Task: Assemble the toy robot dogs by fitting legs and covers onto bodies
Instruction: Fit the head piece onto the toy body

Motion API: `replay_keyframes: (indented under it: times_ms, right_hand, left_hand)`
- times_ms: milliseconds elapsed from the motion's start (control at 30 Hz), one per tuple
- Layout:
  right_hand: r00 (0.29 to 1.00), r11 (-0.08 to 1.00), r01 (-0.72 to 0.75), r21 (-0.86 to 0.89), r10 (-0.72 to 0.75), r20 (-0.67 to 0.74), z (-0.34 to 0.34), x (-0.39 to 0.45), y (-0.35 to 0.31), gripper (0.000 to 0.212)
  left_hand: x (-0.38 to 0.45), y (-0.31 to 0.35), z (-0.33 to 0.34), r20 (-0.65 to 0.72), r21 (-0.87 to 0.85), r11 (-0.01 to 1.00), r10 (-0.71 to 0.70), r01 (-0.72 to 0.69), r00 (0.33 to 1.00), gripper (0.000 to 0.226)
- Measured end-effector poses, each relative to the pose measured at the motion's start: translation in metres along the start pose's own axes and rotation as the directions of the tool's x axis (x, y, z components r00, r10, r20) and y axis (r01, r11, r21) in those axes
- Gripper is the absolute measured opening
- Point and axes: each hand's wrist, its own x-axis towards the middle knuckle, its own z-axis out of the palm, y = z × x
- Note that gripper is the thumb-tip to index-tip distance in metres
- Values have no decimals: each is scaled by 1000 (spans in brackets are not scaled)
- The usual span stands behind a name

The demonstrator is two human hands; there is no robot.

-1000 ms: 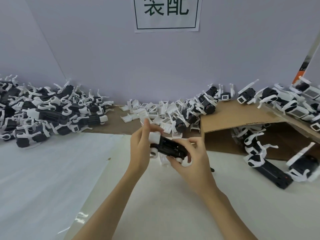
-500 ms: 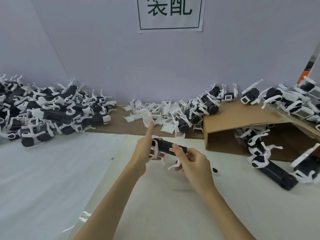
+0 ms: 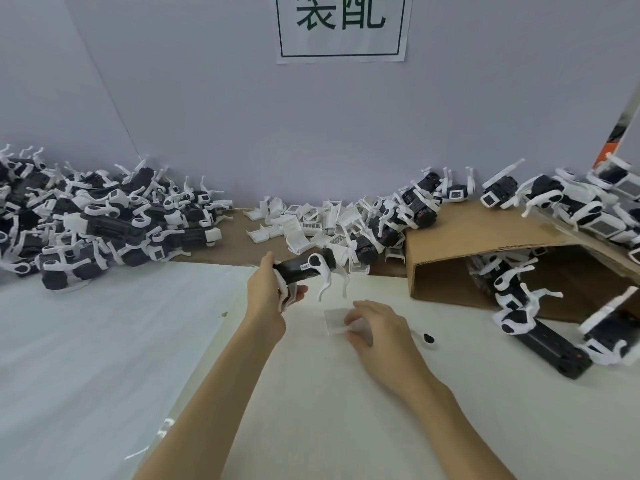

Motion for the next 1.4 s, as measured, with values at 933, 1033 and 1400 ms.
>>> replay_keyframes:
  times_ms: [933,1033,1400]
  right_hand:
    - [933,469,-169,867,360,-13,-45,5,-15,30]
    - [974,706,-116,698,217,-57,-37,3,-20,21]
    - [983,993,65,96,-47,-178,-21,-5,-23,86]
  left_hand:
    - [-15,-34,18,251,462,754,394,-467,884,45]
    - [-22,-38,21,311,414,746,422,-522,851,53]
    - [-30,-38,25,364,539,619,441,-571,821,63]
